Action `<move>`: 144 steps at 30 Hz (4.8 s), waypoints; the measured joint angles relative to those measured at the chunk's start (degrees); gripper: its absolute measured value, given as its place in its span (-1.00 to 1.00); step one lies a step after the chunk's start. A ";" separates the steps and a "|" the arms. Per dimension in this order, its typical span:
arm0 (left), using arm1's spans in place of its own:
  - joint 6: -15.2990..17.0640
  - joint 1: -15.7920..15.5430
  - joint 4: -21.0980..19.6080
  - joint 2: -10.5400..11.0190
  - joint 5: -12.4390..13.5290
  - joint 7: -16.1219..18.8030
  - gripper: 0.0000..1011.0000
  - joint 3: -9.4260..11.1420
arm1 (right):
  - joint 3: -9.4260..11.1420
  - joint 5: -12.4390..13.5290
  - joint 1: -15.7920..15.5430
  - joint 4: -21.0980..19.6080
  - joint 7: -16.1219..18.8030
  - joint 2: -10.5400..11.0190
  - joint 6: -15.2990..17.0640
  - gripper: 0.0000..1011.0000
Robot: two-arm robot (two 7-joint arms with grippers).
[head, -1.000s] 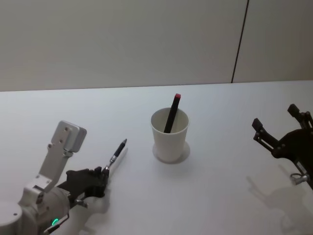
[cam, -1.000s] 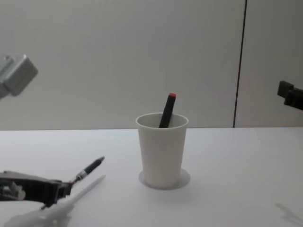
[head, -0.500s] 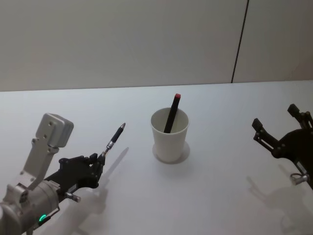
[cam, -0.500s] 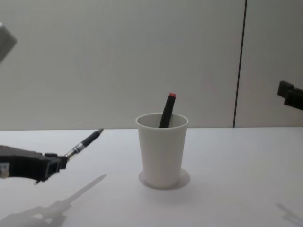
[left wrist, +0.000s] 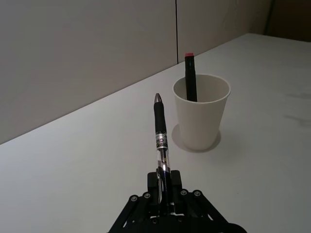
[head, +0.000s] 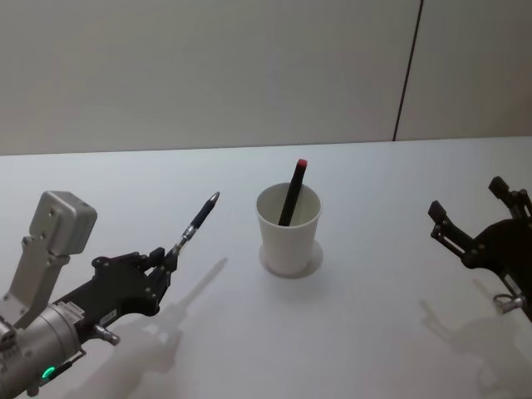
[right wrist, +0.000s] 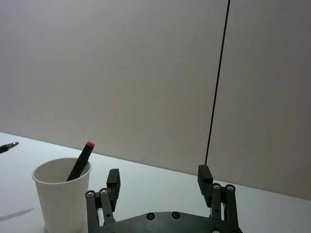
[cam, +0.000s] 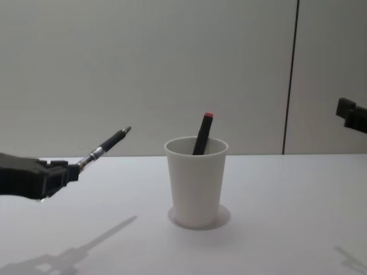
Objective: Place the pen into the pen holder.
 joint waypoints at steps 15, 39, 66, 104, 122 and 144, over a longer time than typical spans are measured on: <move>-9.31 1.61 -0.26 1.89 -2.45 -7.70 -0.67 -0.93 | 0.00 0.00 0.00 0.00 0.00 0.00 0.00 0.98; -13.38 -2.29 1.30 -1.58 -0.13 -19.40 -0.67 1.57 | 0.00 0.00 0.00 0.00 0.00 0.00 0.00 0.98; -11.63 -8.65 5.23 -8.98 3.66 -23.99 -0.67 5.81 | 0.00 0.00 0.00 0.00 0.00 0.00 0.00 0.98; -11.05 -10.01 6.15 -10.70 4.22 -24.56 -0.67 6.79 | 0.71 11.46 -1.29 0.36 8.17 0.32 -2.95 0.98; -11.06 -10.06 6.17 -10.77 4.20 -24.56 -0.67 6.82 | 0.91 28.37 -1.59 1.82 23.34 0.55 -1.92 0.98; -11.06 -10.06 6.17 -10.77 4.20 -24.56 -0.67 6.82 | -1.76 40.52 2.69 7.96 35.40 -3.06 5.92 0.98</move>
